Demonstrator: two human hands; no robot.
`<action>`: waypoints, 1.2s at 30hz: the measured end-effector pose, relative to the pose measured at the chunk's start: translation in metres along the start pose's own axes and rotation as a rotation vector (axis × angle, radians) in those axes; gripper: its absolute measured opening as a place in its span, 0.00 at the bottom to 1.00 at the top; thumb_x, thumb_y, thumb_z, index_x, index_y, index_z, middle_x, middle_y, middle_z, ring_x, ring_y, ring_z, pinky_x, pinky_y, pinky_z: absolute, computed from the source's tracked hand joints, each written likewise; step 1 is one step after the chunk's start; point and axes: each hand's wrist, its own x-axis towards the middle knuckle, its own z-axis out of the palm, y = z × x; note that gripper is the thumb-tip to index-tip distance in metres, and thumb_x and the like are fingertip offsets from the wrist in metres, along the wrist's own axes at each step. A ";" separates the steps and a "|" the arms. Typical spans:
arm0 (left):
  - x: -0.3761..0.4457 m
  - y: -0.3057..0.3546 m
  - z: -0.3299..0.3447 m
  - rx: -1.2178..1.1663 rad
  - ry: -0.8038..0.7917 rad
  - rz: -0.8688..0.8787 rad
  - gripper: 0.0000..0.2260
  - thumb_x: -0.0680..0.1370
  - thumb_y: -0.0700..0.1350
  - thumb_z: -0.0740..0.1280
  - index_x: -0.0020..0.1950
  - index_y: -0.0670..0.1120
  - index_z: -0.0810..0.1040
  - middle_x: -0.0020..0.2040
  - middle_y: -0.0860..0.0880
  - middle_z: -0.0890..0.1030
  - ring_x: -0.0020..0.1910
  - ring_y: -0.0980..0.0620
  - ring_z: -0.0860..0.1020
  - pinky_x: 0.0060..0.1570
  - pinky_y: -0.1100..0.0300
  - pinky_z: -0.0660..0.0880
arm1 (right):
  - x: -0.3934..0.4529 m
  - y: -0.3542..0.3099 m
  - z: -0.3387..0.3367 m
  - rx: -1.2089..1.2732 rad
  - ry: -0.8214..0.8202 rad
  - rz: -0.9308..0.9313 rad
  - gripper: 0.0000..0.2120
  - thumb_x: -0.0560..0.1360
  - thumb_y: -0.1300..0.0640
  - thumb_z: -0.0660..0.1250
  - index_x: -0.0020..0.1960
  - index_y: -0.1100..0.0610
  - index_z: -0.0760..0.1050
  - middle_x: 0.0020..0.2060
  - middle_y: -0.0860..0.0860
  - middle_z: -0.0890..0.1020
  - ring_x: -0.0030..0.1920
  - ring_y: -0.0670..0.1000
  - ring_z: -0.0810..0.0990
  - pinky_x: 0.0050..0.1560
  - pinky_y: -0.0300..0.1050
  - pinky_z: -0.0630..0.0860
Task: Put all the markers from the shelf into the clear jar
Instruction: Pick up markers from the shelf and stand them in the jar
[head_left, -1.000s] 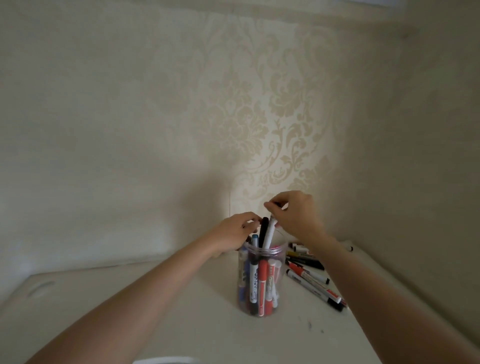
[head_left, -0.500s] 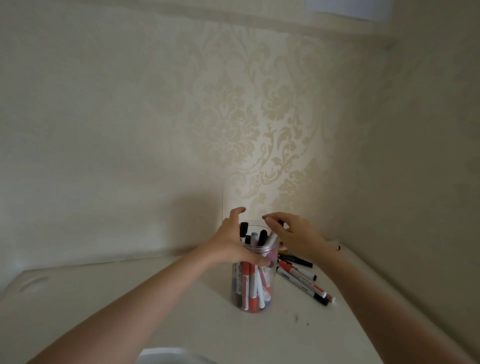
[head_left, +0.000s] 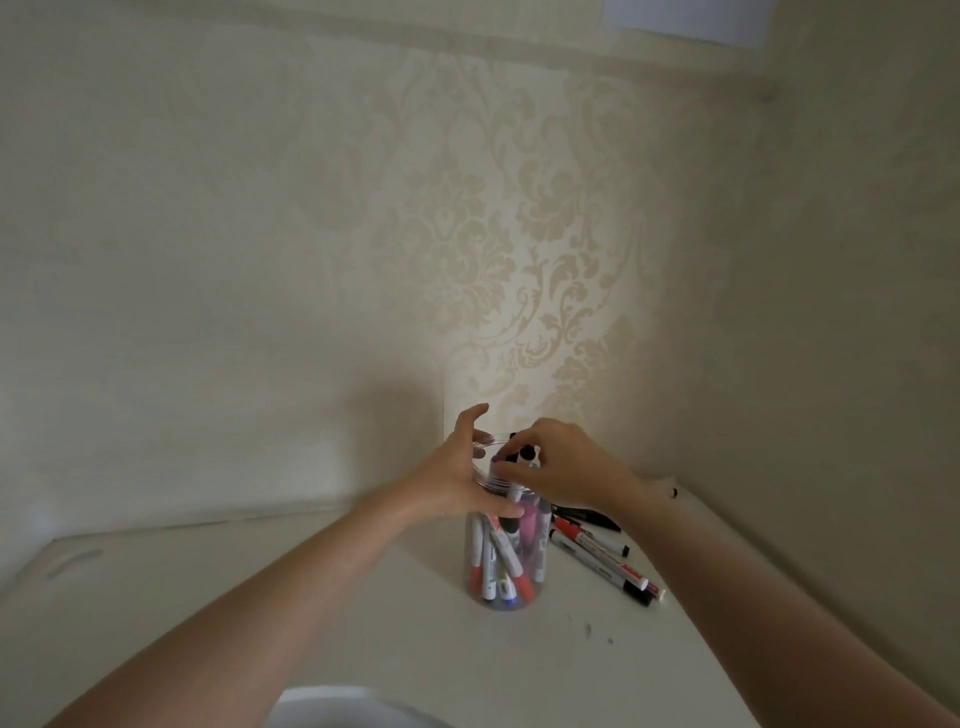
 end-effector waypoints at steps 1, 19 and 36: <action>0.000 -0.003 -0.003 -0.020 -0.005 0.003 0.56 0.64 0.46 0.84 0.79 0.56 0.48 0.70 0.52 0.67 0.70 0.53 0.69 0.68 0.53 0.73 | 0.003 -0.001 -0.001 -0.013 -0.004 -0.001 0.11 0.74 0.46 0.68 0.52 0.51 0.82 0.39 0.43 0.76 0.40 0.42 0.74 0.36 0.30 0.63; 0.023 0.039 -0.035 0.310 -0.036 0.208 0.01 0.76 0.46 0.74 0.47 0.51 0.85 0.43 0.59 0.84 0.41 0.68 0.79 0.43 0.73 0.71 | 0.018 0.007 -0.049 0.241 0.422 0.174 0.09 0.65 0.59 0.76 0.43 0.49 0.80 0.38 0.41 0.78 0.39 0.38 0.77 0.34 0.28 0.68; 0.072 0.056 0.002 0.874 -0.411 0.039 0.15 0.73 0.57 0.74 0.54 0.49 0.84 0.39 0.57 0.82 0.36 0.61 0.78 0.35 0.67 0.73 | 0.007 0.017 -0.048 0.221 0.497 0.078 0.07 0.66 0.58 0.76 0.41 0.50 0.80 0.36 0.42 0.78 0.34 0.38 0.76 0.34 0.21 0.70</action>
